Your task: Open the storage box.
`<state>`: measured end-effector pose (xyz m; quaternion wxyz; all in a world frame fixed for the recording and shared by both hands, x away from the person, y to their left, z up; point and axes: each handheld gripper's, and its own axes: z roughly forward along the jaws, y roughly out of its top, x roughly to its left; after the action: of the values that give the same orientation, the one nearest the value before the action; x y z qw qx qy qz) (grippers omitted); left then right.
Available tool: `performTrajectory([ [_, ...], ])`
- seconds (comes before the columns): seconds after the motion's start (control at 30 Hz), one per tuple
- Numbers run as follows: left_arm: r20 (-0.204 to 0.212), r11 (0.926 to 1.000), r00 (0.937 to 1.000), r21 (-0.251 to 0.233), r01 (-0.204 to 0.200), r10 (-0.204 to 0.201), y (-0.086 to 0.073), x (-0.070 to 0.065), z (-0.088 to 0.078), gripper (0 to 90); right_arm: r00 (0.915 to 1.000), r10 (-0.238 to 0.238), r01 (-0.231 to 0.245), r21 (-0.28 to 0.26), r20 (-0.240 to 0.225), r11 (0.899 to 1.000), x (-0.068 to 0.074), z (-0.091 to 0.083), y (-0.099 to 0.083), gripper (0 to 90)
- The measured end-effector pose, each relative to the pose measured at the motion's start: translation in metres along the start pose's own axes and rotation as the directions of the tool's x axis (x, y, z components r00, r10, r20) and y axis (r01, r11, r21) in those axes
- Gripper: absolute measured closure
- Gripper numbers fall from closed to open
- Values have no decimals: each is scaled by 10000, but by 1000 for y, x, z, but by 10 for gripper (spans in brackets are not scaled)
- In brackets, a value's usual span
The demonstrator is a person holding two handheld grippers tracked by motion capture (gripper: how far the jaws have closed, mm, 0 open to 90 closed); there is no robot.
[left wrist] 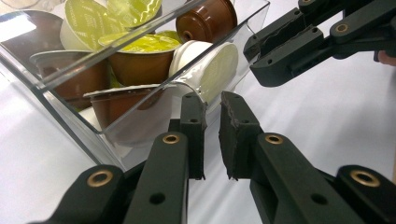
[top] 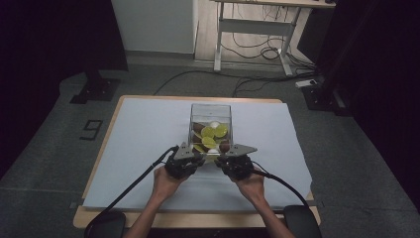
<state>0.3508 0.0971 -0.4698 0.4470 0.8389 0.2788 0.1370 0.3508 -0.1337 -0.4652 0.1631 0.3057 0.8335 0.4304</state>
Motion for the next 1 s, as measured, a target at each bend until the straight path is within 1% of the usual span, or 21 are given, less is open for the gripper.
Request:
performTrajectory([
  [0.1, 17, 10000, 10000, 3, -22, 22, -1, -2, -1, 796, 9999, 114, -114, 8, -1, 9999, 3, -2, -1, 786],
  [0.4, 101, 9999, 9999, -111, -19, 21, -6, -9, -6, 797, 9997, 197, -197, 17, -139, 9998, 9, -6, -5, 784],
  [0.43, 145, 9999, 9999, -134, -10, 12, -7, -10, -7, 797, 9996, 232, -232, -3, -163, 9997, 10, -6, -6, 784],
  [0.47, 160, 9999, 9999, -152, -4, 7, -8, -11, -7, 797, 9985, 430, -432, -57, -338, 9991, 10, -8, -8, 784],
  [0.7, 206, 9999, 9998, -146, -71, 74, -11, -20, -11, 797, 9979, 485, -488, -72, -423, 9988, 15, -13, -12, 784],
  [0.83, 258, 9999, 9996, -124, -121, 124, -12, -24, -13, 797, 9982, 447, -449, -35, -406, 9990, 18, -16, -14, 783],
  [1.0, 304, 9999, 9995, -142, -87, 91, -14, -27, -15, 796, 9985, 368, -368, 5, -402, 9993, 22, -19, -15, 783],
])
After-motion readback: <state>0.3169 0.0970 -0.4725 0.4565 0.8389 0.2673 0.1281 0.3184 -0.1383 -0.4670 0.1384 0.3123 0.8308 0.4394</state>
